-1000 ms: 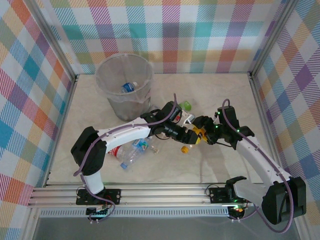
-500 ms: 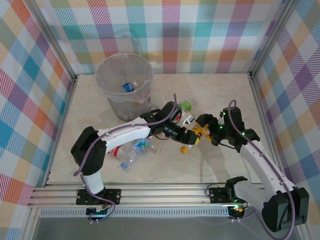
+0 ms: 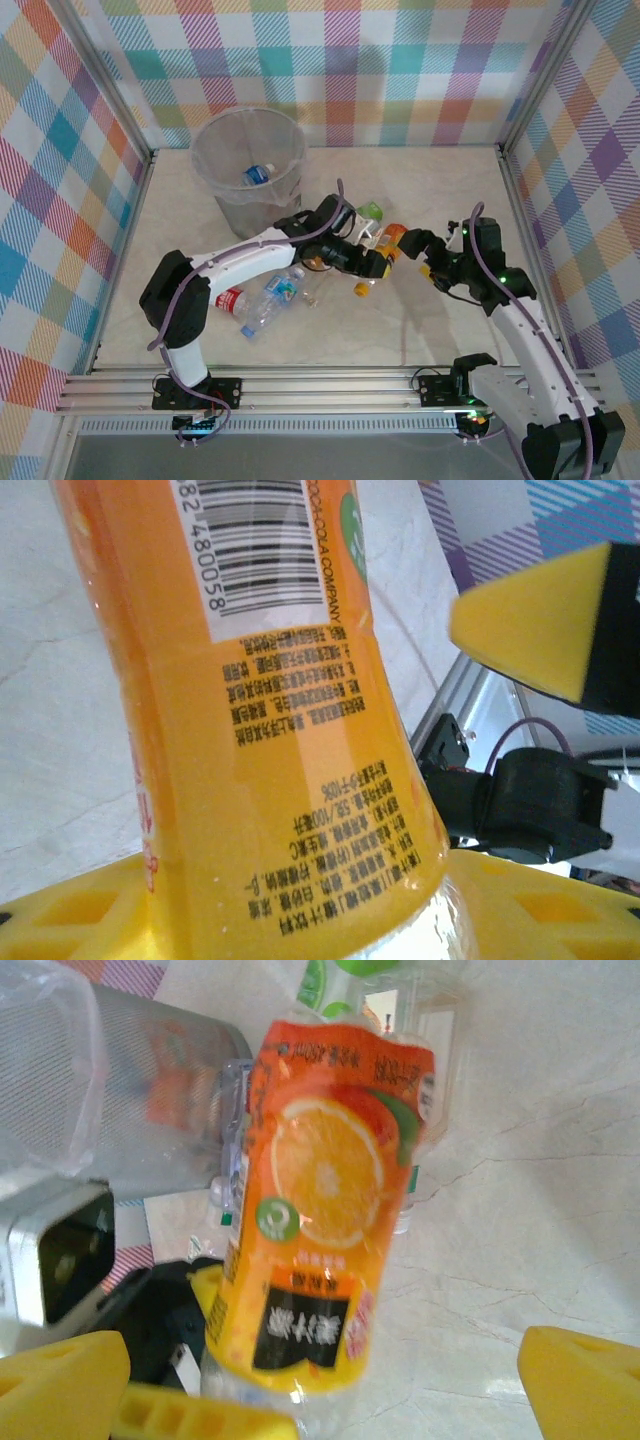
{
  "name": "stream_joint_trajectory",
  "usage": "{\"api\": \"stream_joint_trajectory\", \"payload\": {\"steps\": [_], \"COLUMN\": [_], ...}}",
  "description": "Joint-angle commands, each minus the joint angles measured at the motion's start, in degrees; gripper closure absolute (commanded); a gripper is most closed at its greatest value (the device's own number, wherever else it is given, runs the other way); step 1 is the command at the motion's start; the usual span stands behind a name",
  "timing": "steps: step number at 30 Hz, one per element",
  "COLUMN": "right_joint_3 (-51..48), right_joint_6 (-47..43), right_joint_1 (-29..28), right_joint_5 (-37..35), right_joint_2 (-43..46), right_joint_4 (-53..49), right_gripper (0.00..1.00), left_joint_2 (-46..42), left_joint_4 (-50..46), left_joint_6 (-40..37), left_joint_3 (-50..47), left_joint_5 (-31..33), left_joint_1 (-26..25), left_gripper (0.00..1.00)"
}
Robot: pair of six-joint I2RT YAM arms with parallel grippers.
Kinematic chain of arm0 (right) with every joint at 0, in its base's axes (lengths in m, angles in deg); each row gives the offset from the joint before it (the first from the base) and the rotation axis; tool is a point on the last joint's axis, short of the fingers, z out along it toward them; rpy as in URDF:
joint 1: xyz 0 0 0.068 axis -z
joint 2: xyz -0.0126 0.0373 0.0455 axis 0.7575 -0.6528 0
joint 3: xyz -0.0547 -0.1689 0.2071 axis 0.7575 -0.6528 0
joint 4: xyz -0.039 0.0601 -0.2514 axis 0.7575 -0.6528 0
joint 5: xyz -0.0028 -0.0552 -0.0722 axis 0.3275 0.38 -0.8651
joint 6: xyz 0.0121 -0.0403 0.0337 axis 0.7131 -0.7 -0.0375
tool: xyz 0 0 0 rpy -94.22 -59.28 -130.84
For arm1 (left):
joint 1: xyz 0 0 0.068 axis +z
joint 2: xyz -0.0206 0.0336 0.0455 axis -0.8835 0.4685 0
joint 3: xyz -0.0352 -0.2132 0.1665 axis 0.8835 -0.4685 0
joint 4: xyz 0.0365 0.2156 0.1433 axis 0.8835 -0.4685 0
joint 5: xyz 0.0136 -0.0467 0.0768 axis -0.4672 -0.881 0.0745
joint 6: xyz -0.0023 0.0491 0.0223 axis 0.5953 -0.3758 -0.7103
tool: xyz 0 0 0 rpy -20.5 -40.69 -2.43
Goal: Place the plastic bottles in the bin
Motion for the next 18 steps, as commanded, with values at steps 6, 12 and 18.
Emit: {"api": "stream_joint_trajectory", "payload": {"steps": [6,12,18], "right_joint_3": [2.75,1.20,0.65], "right_joint_6": [-10.38,-11.10,-10.42], "right_joint_1": [0.28,0.26,0.28], "right_joint_5": [7.14,9.83,10.93], "right_joint_2": [5.12,6.00,5.49], "right_joint_4": [-1.64,0.81,2.33], "right_gripper": [0.00,0.00,0.00], "left_joint_2": [-3.32,-4.60,-7.81], "left_joint_4": [-15.78,-26.37,-31.27], "left_joint_6": [-2.75,-4.28,-5.32], "left_joint_3": [16.01,26.26,31.64], "left_joint_5": [6.53,15.24,18.36], "left_joint_1": [3.08,5.87,13.44], "left_gripper": [0.37,0.37,0.37]}}
